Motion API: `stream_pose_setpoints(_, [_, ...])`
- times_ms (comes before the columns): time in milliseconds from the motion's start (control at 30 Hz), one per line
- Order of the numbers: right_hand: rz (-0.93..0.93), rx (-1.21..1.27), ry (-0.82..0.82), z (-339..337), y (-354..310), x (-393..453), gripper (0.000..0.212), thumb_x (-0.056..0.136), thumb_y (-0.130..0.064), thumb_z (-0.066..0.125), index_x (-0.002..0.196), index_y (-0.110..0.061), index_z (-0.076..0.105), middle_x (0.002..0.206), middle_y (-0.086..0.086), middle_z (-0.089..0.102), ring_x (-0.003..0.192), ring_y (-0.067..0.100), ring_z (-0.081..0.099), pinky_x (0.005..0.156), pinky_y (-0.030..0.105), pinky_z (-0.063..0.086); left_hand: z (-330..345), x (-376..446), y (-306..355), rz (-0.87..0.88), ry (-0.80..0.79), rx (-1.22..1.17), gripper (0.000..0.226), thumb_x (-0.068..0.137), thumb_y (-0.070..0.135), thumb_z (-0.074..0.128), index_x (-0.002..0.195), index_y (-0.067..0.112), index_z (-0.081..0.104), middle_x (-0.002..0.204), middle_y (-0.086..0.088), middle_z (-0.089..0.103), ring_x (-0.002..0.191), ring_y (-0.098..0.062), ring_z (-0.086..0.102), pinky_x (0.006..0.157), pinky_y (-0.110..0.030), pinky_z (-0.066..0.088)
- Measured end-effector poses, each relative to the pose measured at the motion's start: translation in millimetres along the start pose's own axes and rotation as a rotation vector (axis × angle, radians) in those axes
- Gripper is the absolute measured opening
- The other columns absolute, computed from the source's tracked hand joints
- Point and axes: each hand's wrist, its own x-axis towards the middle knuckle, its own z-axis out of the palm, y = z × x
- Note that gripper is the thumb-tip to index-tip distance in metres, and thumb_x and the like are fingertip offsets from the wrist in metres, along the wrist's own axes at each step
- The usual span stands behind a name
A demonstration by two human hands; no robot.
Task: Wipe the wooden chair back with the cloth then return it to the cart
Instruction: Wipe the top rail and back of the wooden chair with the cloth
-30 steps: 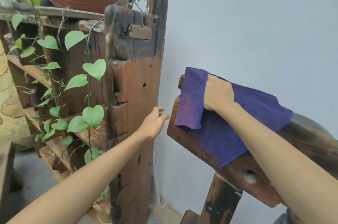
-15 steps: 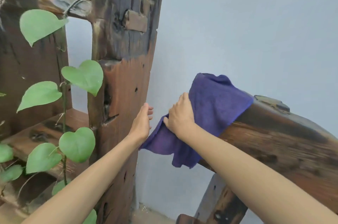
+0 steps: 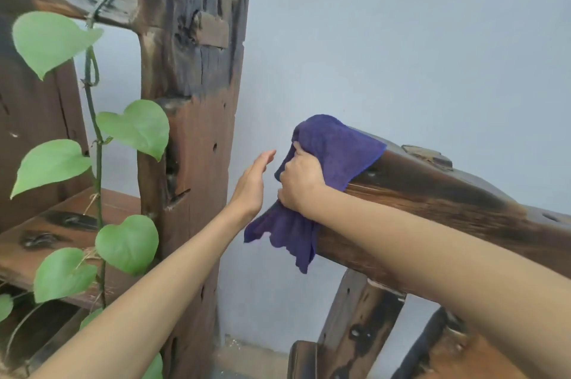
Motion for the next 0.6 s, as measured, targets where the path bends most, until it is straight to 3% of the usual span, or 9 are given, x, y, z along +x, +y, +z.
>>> stream_pose_setpoints(100, [-0.019, -0.024, 0.157, 3.9, 20.8, -13.0, 0.055, 0.101, -0.046, 0.025, 0.13, -0.019, 0.063, 0.131, 0.001, 0.064, 0.139, 0.029, 0.035, 0.119, 0.049, -0.001, 27.1, 2.5, 15.5, 0.019, -0.042, -0.118, 0.067, 0.074, 0.077, 0.035, 0.131, 0.049, 0.057, 0.134, 0.027, 0.058, 0.118, 0.013, 0.053, 0.092, -0.024, 0.042])
stream_pose_setpoints(167, [0.004, 0.055, 0.33, 10.6, 33.7, -21.4, 0.058, 0.099, -0.047, 0.026, 0.121, -0.015, 0.069, 0.119, 0.004, 0.07, 0.132, 0.029, 0.042, 0.12, 0.046, -0.001, 37.9, 6.7, 16.9, 0.067, -0.023, -0.131, 0.069, 0.076, 0.075, 0.036, 0.134, 0.044, 0.058, 0.134, 0.023, 0.06, 0.121, 0.011, 0.054, 0.106, -0.031, 0.043])
stream_pose_setpoints(267, [0.019, 0.179, 0.561, 22.0, 56.8, -24.9, 0.054, 0.095, -0.044, 0.033, 0.109, -0.01, 0.072, 0.11, 0.011, 0.069, 0.114, 0.032, 0.051, 0.12, 0.047, 0.018, 44.9, 10.5, 22.2, 0.172, 0.009, -0.094, 0.067, 0.089, 0.063, 0.034, 0.145, 0.031, 0.051, 0.147, 0.012, 0.055, 0.136, -0.003, 0.048, 0.12, -0.042, 0.033])
stream_pose_setpoints(367, [0.156, 0.415, 0.702, 32.2, 79.2, -30.2, 0.044, 0.088, -0.043, 0.042, 0.109, -0.013, 0.065, 0.109, 0.011, 0.063, 0.098, 0.035, 0.055, 0.094, 0.049, 0.041, 52.0, 10.7, 35.9, 0.368, 0.036, -0.013, 0.059, 0.096, 0.053, 0.035, 0.149, 0.03, 0.046, 0.152, 0.015, 0.048, 0.14, 0.001, 0.041, 0.121, -0.038, 0.03])
stream_pose_setpoints(433, [0.28, 0.62, 0.711, 42.7, 87.2, -39.2, 0.05, 0.086, -0.053, 0.044, 0.119, -0.019, 0.061, 0.113, 0.007, 0.062, 0.093, 0.032, 0.059, 0.076, 0.042, 0.045, 62.2, 15.7, 48.7, 0.487, 0.016, 0.123, 0.056, 0.099, 0.049, 0.034, 0.15, 0.03, 0.044, 0.156, 0.013, 0.043, 0.143, 0.003, 0.034, 0.121, -0.033, 0.028])
stream_pose_setpoints(467, [0.323, 0.684, 0.719, 51.3, 88.9, -45.0, 0.054, 0.085, -0.055, 0.044, 0.123, -0.02, 0.06, 0.117, 0.004, 0.062, 0.094, 0.03, 0.06, 0.074, 0.04, 0.046, 69.2, 18.7, 54.0, 0.533, 0.013, 0.248, 0.056, 0.099, 0.049, 0.032, 0.15, 0.03, 0.044, 0.157, 0.011, 0.04, 0.145, 0.001, 0.031, 0.12, -0.03, 0.027])
stream_pose_setpoints(600, [0.406, 0.774, 0.751, 80.8, 93.4, -70.6, 0.057, 0.087, -0.052, 0.044, 0.128, -0.015, 0.059, 0.125, -0.001, 0.065, 0.103, 0.024, 0.064, 0.084, 0.037, 0.051, 95.3, 22.3, 69.6, 0.641, 0.119, 0.785, 0.053, 0.099, 0.045, 0.026, 0.137, 0.024, 0.057, 0.147, 0.005, 0.052, 0.147, -0.019, 0.031, 0.122, -0.044, 0.021])
